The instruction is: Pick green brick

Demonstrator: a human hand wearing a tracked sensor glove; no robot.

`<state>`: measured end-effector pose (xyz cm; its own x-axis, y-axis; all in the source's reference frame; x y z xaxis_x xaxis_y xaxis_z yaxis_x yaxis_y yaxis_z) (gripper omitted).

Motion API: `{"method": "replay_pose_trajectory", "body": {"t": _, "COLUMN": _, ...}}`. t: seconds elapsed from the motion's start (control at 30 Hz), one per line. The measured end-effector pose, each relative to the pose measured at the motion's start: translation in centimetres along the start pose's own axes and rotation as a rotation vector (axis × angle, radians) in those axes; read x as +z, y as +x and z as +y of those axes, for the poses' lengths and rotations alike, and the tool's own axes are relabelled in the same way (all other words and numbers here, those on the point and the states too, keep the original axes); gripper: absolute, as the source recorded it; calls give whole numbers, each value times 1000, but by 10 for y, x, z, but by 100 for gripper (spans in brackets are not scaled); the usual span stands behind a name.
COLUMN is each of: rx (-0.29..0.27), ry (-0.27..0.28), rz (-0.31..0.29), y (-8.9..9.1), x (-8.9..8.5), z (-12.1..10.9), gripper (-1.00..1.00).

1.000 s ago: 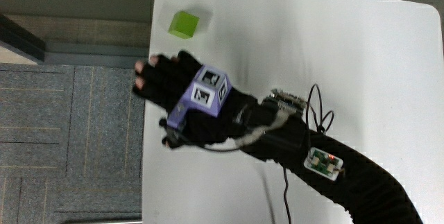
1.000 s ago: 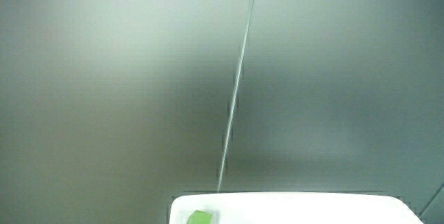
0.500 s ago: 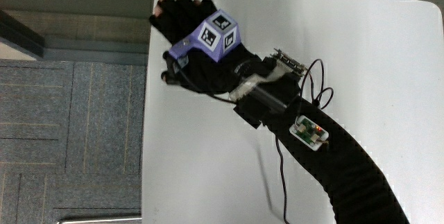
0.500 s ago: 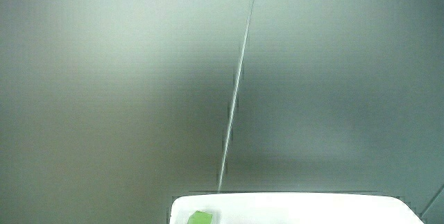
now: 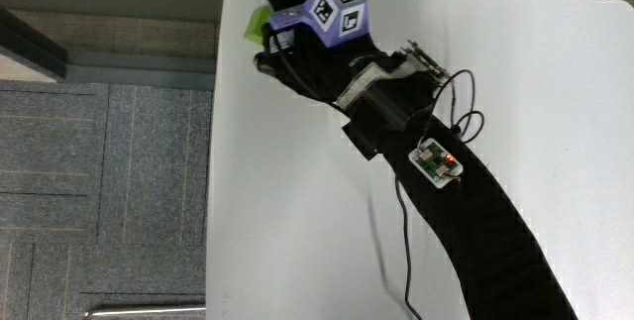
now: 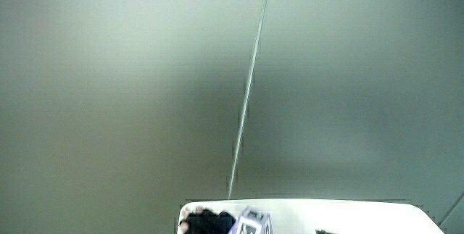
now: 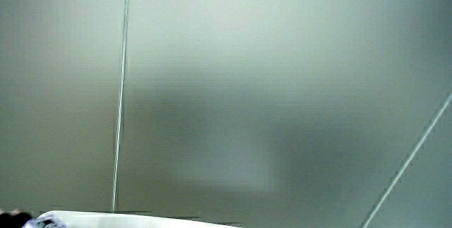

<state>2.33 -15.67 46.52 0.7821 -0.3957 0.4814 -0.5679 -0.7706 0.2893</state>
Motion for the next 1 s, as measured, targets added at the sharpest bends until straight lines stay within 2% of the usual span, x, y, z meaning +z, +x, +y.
{"method": "replay_pose_trajectory", "body": {"t": 0.03, "rx": -4, "ry": 11, "rz": -16, "y": -2, "x": 0, "z": 0, "gripper": 0}}
{"method": "replay_pose_trajectory", "body": {"t": 0.13, "rx": 2, "ry": -25, "rz": -38, "y": -5, "x": -1, "z": 2, "gripper": 0}}
{"method": "replay_pose_trajectory", "body": {"t": 0.2, "rx": 1, "ry": -15, "rz": -45, "y": -4, "x": 0, "z": 4, "gripper": 0}}
{"method": "replay_pose_trajectory", "body": {"t": 0.27, "rx": 1, "ry": -26, "rz": -28, "y": -4, "x": 1, "z": 5, "gripper": 9}}
{"method": "replay_pose_trajectory", "body": {"t": 0.3, "rx": 22, "ry": -32, "rz": -16, "y": -6, "x": 1, "z": 4, "gripper": 13}}
{"method": "replay_pose_trajectory", "body": {"t": 0.47, "rx": 12, "ry": -38, "rz": -30, "y": -11, "x": -3, "z": 6, "gripper": 35}}
{"method": "replay_pose_trajectory", "body": {"t": 0.6, "rx": 1, "ry": -14, "rz": -39, "y": -9, "x": -9, "z": 9, "gripper": 52}}
{"method": "replay_pose_trajectory", "body": {"t": 0.77, "rx": 30, "ry": 73, "rz": 8, "y": -9, "x": -7, "z": 6, "gripper": 74}}
{"method": "replay_pose_trajectory", "body": {"t": 0.8, "rx": 29, "ry": 94, "rz": -10, "y": -13, "x": -5, "z": 4, "gripper": 78}}
{"method": "replay_pose_trajectory", "body": {"t": 0.87, "rx": 31, "ry": 96, "rz": -45, "y": -12, "x": -10, "z": 6, "gripper": 87}}
{"method": "replay_pose_trajectory", "body": {"t": 0.9, "rx": 19, "ry": 93, "rz": -33, "y": -8, "x": -15, "z": 8, "gripper": 91}}
{"method": "replay_pose_trajectory", "body": {"t": 1.0, "rx": 25, "ry": 101, "rz": -19, "y": -7, "x": -12, "z": 3, "gripper": 100}}
